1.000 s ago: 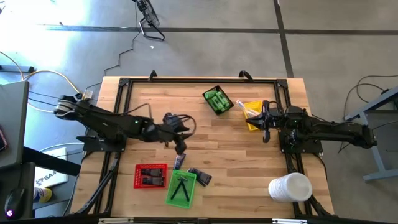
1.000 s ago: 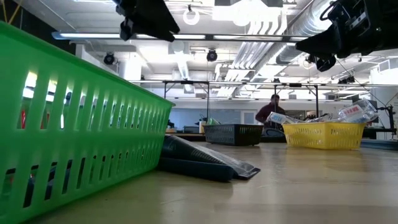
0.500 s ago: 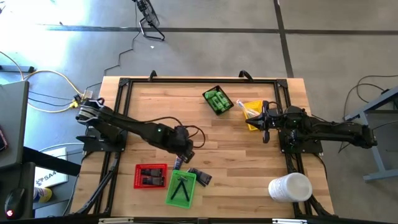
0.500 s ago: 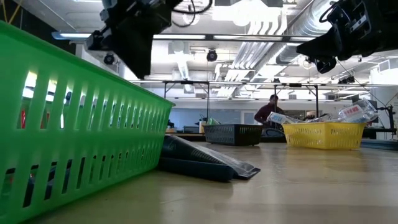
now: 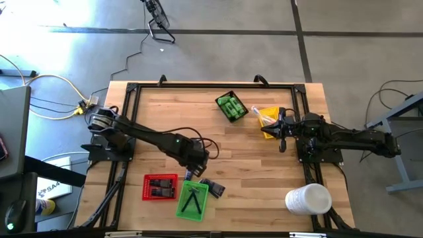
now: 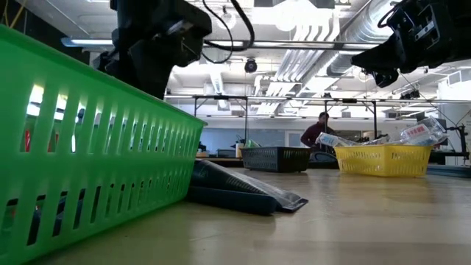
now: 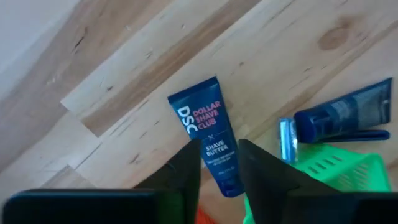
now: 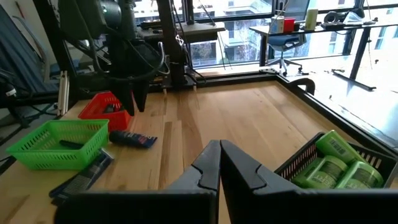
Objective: Pick & Place Travel size toiletries
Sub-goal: Put the shave cream into the red bin
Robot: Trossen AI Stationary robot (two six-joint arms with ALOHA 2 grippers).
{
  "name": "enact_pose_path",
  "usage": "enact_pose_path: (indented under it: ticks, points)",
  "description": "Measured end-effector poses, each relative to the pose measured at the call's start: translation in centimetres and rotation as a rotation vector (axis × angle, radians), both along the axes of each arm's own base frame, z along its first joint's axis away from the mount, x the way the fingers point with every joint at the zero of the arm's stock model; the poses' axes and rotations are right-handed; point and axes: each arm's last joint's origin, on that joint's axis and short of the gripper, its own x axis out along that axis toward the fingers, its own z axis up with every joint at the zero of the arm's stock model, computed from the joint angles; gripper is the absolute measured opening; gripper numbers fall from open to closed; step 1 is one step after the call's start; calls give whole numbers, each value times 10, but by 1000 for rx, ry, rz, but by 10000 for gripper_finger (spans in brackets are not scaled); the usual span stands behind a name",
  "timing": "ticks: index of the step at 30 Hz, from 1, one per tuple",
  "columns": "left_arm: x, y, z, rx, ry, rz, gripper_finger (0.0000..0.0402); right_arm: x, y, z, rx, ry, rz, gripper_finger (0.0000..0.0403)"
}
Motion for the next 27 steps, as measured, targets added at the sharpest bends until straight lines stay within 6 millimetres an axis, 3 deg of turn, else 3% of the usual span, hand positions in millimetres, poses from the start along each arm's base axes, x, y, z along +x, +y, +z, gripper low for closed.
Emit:
enact_pose_path:
  ticks: [15, 19, 27]
  points:
    - [2, 6, -4, -63, 32, 89, 318, 0, 0, -1, -35, 12, 3, 2]
    - [3, 7, -4, -12, 19, 101, 343, 0, 0, -1, -35, 14, 3, 2]
    - [4, 8, -4, -13, -2, 189, 347, 0, 0, -1, -34, 17, 3, 2]
